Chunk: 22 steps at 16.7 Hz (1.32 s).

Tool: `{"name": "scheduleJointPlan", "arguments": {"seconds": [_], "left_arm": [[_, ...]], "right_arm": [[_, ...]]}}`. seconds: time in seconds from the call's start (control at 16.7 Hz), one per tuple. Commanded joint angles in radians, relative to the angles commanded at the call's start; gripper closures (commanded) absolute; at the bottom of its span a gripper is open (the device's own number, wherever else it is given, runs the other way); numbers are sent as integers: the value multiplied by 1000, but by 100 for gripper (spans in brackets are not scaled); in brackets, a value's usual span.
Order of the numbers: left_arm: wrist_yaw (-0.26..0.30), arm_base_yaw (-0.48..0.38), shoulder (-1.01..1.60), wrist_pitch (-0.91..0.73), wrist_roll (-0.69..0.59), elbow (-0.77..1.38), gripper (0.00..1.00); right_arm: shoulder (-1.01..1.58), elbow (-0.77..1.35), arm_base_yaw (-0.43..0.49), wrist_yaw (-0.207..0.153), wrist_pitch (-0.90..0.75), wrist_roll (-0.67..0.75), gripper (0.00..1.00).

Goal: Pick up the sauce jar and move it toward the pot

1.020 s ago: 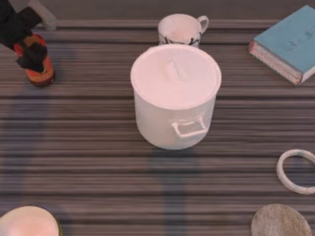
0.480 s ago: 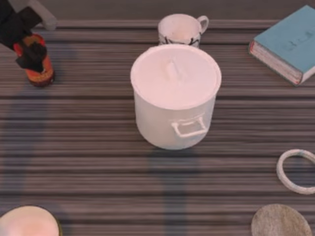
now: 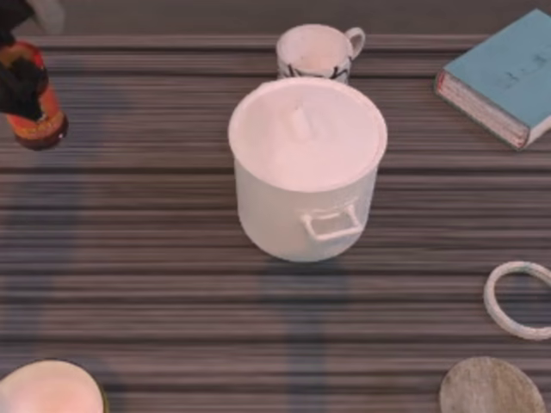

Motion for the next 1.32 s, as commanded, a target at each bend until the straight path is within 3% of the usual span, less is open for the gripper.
{"name": "scheduleJointPlan", "arguments": {"seconds": [0.24, 0.54, 0.72, 0.96, 1.32], "left_arm": [[-1, 11, -131, -4, 4, -133, 100], [-2, 5, -135, -4, 4, -137, 100], [-15, -19, -137, 10, -61, -162, 100], [-58, -96, -151, 60, -277, -231, 100], [-152, -242, -209, 192, -799, -357, 100]], "right_arm": [[0, 0, 0, 0, 0, 0, 0], [0, 0, 0, 0, 0, 0, 0], [0, 0, 0, 0, 0, 0, 0], [0, 0, 0, 0, 0, 0, 0], [0, 0, 0, 0, 0, 0, 0]]}}
